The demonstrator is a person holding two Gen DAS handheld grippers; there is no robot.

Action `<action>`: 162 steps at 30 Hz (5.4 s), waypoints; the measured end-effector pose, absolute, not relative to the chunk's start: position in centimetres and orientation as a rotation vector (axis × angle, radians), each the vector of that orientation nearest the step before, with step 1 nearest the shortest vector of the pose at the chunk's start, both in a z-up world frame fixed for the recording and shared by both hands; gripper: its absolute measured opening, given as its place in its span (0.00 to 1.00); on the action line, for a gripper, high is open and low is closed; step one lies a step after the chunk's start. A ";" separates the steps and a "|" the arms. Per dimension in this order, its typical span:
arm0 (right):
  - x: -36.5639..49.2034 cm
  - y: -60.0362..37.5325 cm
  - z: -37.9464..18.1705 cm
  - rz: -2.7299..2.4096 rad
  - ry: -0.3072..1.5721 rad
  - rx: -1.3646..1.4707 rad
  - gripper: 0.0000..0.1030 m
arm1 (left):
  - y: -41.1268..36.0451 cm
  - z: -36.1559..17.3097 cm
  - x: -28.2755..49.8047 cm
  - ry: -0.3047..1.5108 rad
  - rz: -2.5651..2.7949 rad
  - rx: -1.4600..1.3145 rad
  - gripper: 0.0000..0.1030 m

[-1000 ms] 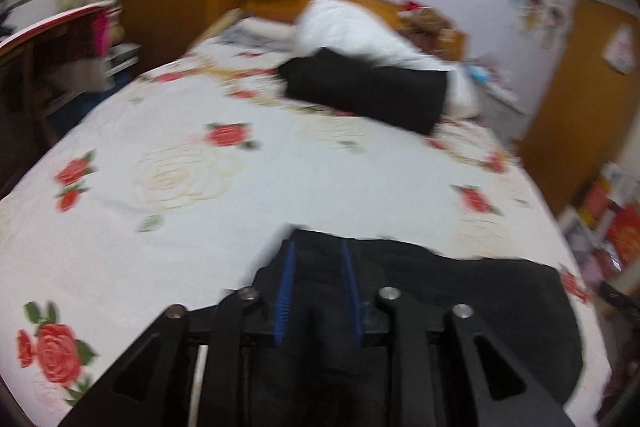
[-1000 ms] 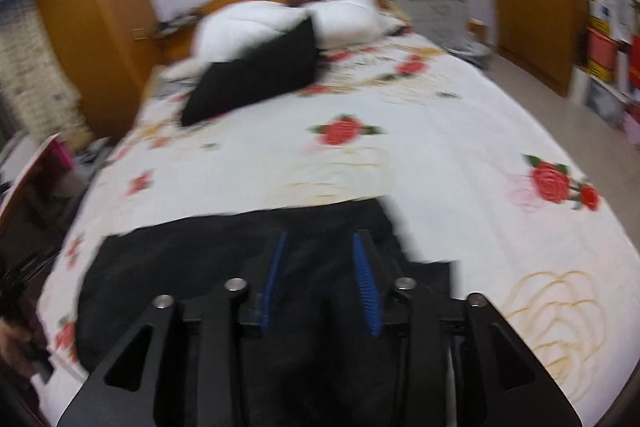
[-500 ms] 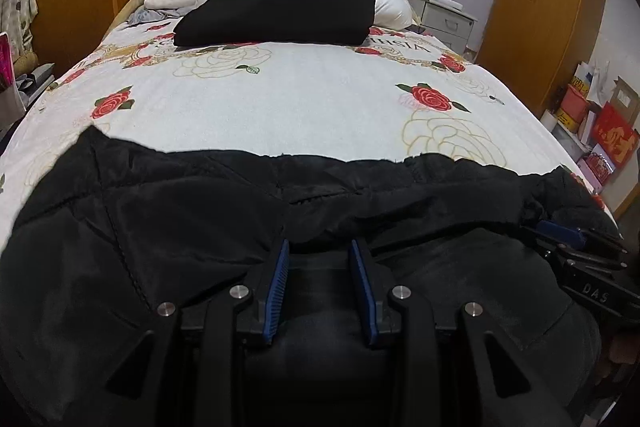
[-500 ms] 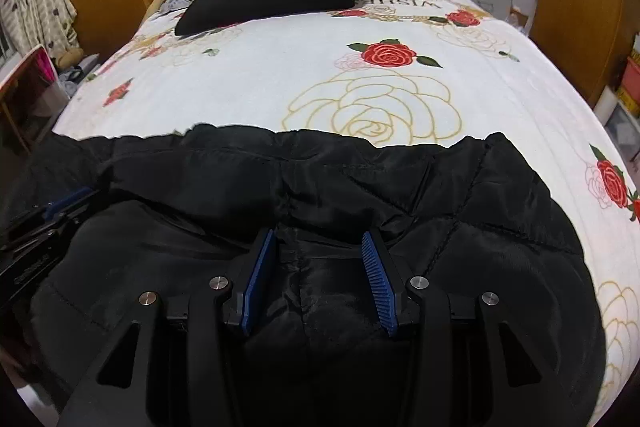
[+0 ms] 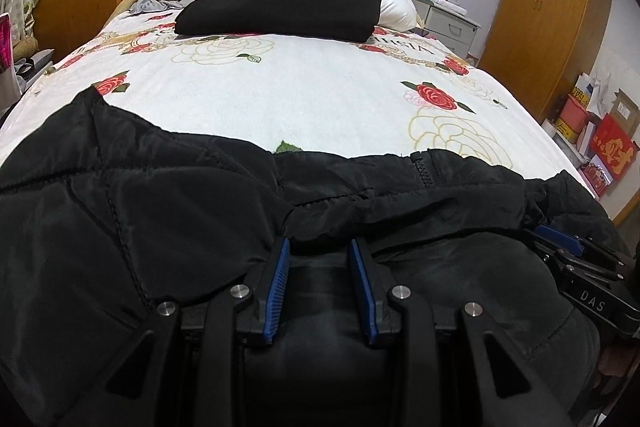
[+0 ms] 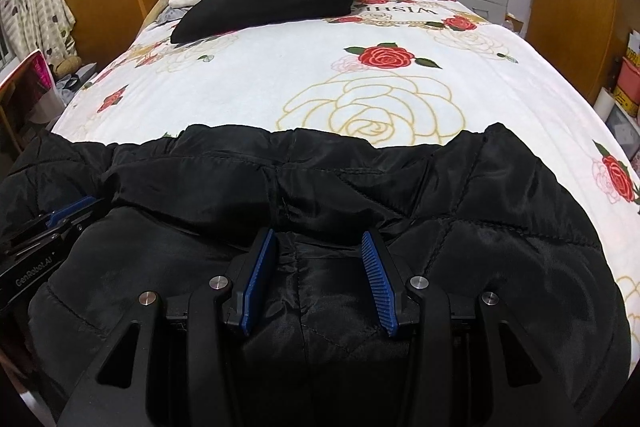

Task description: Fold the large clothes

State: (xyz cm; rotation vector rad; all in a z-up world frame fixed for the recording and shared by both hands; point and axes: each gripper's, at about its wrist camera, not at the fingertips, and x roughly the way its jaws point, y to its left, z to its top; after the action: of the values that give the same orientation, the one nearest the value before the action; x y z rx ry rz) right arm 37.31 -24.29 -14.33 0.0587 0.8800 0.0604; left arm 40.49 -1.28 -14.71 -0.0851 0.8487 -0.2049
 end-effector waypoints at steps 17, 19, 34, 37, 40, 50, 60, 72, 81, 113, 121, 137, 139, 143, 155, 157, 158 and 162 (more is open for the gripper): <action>30.2 -30.4 -11.2 -0.011 0.848 0.084 0.44 | 11.8 -12.1 35.0 0.808 -0.014 -0.068 0.34; 30.8 -29.7 -12.0 -0.027 0.848 0.046 0.44 | 11.1 -13.1 35.3 0.808 0.008 -0.054 0.34; 30.6 -30.2 -9.8 -0.057 0.890 0.033 0.44 | 12.2 -10.5 35.4 0.837 0.008 -0.119 0.33; 28.1 -30.6 -7.6 -0.047 0.836 0.046 0.44 | 13.8 -8.7 33.5 0.784 0.027 -0.146 0.33; 26.4 -31.3 -7.8 -0.065 0.848 0.038 0.44 | 15.2 -9.8 32.8 0.819 0.052 -0.151 0.33; 27.4 -30.9 -11.3 -0.071 0.928 0.000 0.44 | 14.1 -13.2 33.4 0.880 0.047 -0.157 0.33; 27.3 -30.7 -10.5 -0.075 0.916 -0.043 0.44 | 14.0 -12.4 33.3 0.891 0.046 -0.132 0.33; 25.1 -35.6 -9.5 0.008 0.928 0.222 0.71 | 17.8 -10.6 31.4 0.876 0.001 -0.254 0.47; 26.9 -38.1 -13.5 0.092 1.027 0.453 0.85 | 18.4 -15.0 33.1 0.966 -0.055 -0.382 0.66; 30.6 -36.7 -14.2 0.178 1.067 0.496 0.39 | 13.0 -15.0 35.7 1.017 -0.101 -0.219 0.35; 30.5 -35.9 -12.2 0.153 1.060 0.448 0.30 | 11.1 -12.7 34.8 0.992 -0.028 -0.074 0.27; 29.1 -35.2 -8.6 0.163 1.019 0.408 0.26 | 10.9 -8.0 33.7 0.930 -0.031 -0.042 0.25; 28.8 -35.3 -8.1 0.169 1.013 0.408 0.26 | 10.8 -7.3 33.4 0.922 -0.033 -0.037 0.25; 28.3 -35.2 -7.1 0.183 0.999 0.408 0.26 | 10.9 -5.6 32.9 0.906 -0.038 -0.033 0.25; 25.3 -34.9 -2.7 0.210 0.941 0.420 0.26 | 11.5 -0.5 29.9 0.858 -0.050 -0.039 0.25; 24.5 -34.8 -1.8 0.212 0.933 0.422 0.26 | 11.5 0.3 29.1 0.851 -0.055 -0.044 0.25; 24.1 -34.8 -1.4 0.213 0.930 0.421 0.26 | 11.6 0.7 28.7 0.848 -0.058 -0.047 0.25; 22.3 -34.7 -0.1 0.222 0.915 0.424 0.26 | 11.9 2.1 26.6 0.838 -0.067 -0.062 0.25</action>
State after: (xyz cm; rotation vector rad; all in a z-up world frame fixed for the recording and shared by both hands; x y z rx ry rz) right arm 22.26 -34.71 -0.06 0.4245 0.9152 0.2221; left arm 26.57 11.88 2.10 -0.0623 0.8376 -0.0669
